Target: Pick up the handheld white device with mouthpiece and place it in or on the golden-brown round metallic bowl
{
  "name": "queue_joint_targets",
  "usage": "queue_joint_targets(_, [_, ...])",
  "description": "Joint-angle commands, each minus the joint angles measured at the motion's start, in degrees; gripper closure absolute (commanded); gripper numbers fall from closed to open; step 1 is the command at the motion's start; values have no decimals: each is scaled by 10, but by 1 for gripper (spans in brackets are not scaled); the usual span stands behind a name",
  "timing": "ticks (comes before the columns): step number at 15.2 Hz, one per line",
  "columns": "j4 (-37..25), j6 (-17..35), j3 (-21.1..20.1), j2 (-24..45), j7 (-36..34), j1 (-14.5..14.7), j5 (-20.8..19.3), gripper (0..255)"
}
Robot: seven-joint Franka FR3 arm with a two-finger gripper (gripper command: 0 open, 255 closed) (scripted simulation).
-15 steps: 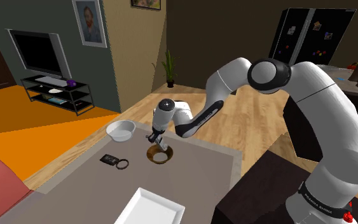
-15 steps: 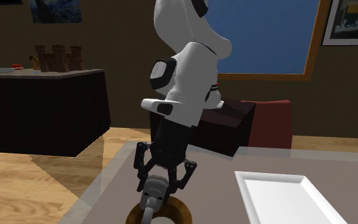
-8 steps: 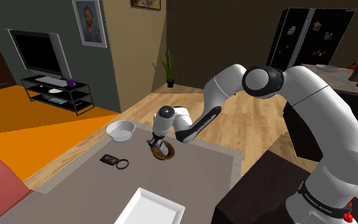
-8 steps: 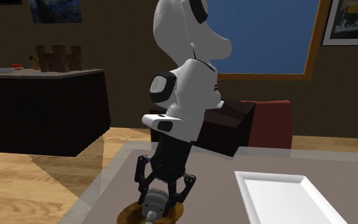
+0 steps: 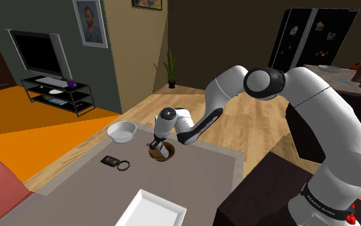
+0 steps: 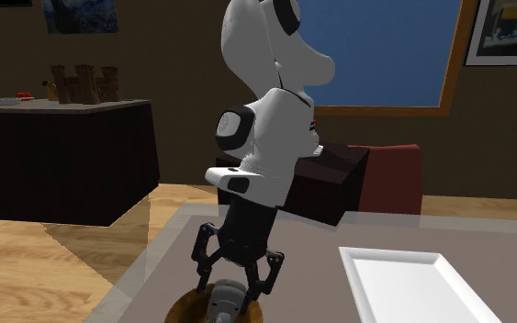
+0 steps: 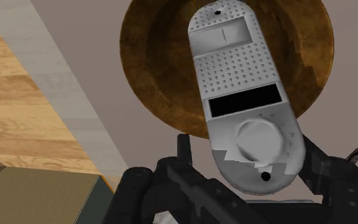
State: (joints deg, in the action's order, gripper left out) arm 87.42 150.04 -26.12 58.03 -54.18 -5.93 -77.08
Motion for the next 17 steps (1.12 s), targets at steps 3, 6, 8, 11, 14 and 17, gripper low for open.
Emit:
queue_joint_targets(3, [0,0,0,0,0,0,0,0])
queue_joint_targets(6, [23,-2,-5,-22,-5,-5,2,0])
queue_joint_targets(8, [67,-7,-16,-64,-11,-15,10,0])
queue_joint_targets(11, [83,-8,-21,-81,-12,-19,13,0])
queue_joint_targets(14, [83,-8,-21,-81,-12,-19,14,0])
queue_joint_targets(17, [83,-8,-21,-81,-12,-19,14,0])
